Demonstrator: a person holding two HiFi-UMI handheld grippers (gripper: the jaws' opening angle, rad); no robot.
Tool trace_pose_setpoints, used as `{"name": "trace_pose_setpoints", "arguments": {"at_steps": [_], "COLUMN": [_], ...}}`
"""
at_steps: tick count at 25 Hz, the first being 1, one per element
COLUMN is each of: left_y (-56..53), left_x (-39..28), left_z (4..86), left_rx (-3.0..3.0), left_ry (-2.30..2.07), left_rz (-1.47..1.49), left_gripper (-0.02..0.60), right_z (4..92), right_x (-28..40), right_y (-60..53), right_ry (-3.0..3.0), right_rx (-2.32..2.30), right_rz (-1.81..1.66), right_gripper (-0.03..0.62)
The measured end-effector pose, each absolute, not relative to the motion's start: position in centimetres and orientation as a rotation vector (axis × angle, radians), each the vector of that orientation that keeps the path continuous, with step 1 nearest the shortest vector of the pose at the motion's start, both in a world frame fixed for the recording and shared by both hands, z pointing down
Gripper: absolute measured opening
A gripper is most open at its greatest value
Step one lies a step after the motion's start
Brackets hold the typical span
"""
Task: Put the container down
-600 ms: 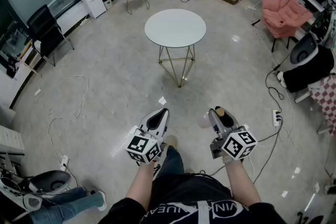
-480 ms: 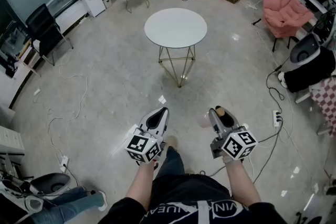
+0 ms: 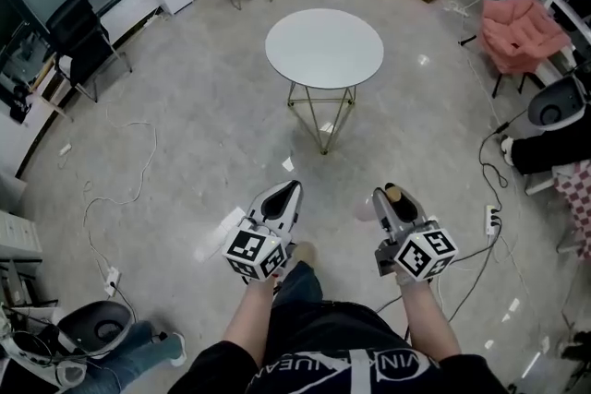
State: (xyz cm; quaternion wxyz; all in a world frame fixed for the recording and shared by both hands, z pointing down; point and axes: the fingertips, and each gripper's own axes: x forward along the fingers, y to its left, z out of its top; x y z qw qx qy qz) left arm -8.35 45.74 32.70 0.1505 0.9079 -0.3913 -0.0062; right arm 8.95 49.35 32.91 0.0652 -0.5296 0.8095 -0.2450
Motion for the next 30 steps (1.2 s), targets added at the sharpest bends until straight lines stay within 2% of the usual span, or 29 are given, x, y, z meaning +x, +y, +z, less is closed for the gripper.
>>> {"name": "trace_pose_setpoints", "arguments": {"at_steps": [16,30], "left_y": [33.2,30.3], "left_x": [-10.2,-11.7], "left_z": [33.8,35.0], "left_rx": [2.624,2.598], "left_ry": [-1.036,-1.033], "left_rz": [0.010,0.014], "left_gripper": [0.015,0.015], "right_z": [33.6,33.9], "right_x": [6.7,6.3], "right_y": [37.7,34.4], "right_ry": [2.390,2.333], "right_rx": [-1.632,-1.624], "right_rz": [-0.716,-0.759], "right_gripper": [0.137,0.137]}}
